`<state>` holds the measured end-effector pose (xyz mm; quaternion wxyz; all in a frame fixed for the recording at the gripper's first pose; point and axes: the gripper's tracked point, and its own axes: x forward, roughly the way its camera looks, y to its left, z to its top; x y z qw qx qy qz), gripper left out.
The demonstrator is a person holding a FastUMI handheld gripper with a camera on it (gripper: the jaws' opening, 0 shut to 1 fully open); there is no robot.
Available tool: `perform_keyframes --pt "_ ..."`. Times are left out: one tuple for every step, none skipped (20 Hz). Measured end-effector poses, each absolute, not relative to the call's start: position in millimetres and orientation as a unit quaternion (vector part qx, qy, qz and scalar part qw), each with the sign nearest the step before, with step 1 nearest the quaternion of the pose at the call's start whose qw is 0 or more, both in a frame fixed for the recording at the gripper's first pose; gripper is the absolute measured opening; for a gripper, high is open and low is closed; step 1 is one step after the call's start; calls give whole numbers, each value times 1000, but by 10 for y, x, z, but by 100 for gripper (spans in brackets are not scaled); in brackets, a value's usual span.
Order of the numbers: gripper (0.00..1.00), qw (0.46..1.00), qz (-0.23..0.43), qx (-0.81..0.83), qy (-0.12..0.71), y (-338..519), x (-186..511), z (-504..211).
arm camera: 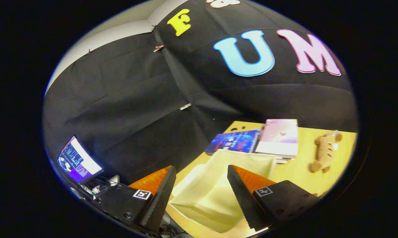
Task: Open the storage box then place both shoes into the box .Put the left shoe in first, then the right shoe, with the right side of both shoes facing outward in a uniform manner.
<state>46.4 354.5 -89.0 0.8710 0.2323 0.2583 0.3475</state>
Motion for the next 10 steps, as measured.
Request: perform_keyframes --pt "97 880 329 224 260 3310 472 -968" --pt "97 888 311 213 264 3055 473 -1090" --pt "97 895 293 198 270 2831 443 -1194" --pt "97 901 274 184 280 2624 425 -1313" --pt "97 906 255 170 291 2418 381 -1434" --pt "97 911 236 155 302 2191 305 -1560" --pt "97 914 217 139 315 1992 228 -1696" --pt "97 914 200 123 330 1817 175 -1864" --pt "97 912 186 113 347 1672 84 -2014" --pt "97 909 177 105 362 1566 -22 -2135"
